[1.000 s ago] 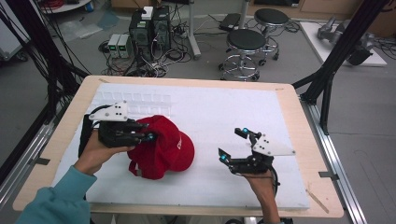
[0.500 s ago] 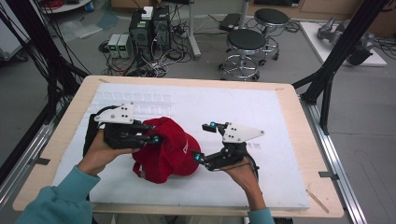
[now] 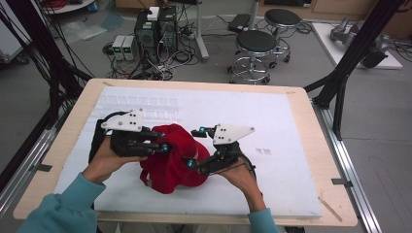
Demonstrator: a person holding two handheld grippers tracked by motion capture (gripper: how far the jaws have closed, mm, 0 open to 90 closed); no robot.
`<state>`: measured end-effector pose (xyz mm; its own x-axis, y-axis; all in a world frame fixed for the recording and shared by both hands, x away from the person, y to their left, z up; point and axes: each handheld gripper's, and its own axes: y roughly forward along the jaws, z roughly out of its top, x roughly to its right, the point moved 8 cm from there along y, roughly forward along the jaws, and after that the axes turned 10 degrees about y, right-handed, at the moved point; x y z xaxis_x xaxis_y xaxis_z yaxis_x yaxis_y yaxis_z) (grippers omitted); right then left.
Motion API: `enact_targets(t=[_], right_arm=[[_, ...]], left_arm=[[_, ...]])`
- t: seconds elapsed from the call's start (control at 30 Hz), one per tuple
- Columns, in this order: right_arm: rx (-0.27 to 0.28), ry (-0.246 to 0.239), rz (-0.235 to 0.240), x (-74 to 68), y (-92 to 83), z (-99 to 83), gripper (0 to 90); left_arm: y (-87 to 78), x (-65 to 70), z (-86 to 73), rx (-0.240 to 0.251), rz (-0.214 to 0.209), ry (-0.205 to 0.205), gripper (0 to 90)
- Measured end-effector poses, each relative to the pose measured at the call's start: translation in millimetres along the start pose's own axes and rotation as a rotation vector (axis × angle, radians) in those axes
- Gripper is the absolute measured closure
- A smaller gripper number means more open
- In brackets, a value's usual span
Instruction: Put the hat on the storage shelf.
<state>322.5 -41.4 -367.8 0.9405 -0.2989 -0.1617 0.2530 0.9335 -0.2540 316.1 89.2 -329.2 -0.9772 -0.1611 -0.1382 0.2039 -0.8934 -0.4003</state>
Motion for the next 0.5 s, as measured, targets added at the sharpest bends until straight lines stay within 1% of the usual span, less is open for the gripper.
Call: enact_targets(t=[0.07, 0.2, 0.33, 0.37, 0.4, 0.47, 0.5], right_arm=[[-0.002, -0.010, 0.014, -1.5, 0.7, 0.2, 23.0], [-0.014, -0.019, 0.022, -3.5, 2.4, -0.8, 32.3], [-0.022, -0.002, 0.022, -4.3, 4.0, -1.2, 41.5], [-0.020, 0.001, 0.026, -4.7, 3.8, -1.4, 47.4], [-0.016, 0.022, 0.035, -5.9, 3.6, -3.0, 49.7], [-0.019, 0.013, 0.024, -5.7, 3.7, -3.7, 57.7], [-0.015, 0.017, 0.029, -6.5, 4.0, -3.9, 60.1]], left_arm=[[-0.6, 0.1, -0.5, -0.007, 0.000, 0.005, 81.4], [0.1, 0.9, -0.8, -0.012, -0.002, 0.010, 81.4], [-0.3, 0.4, -0.5, -0.008, 0.000, 0.009, 81.4], [-0.5, 0.6, -0.3, -0.006, -0.002, 0.007, 81.4], [-0.4, 0.7, -0.1, -0.006, 0.000, 0.010, 81.4], [-0.9, 0.8, -0.3, -0.006, -0.002, 0.009, 81.4], [-0.7, 1.3, 0.2, -0.003, -0.001, 0.005, 81.4]])
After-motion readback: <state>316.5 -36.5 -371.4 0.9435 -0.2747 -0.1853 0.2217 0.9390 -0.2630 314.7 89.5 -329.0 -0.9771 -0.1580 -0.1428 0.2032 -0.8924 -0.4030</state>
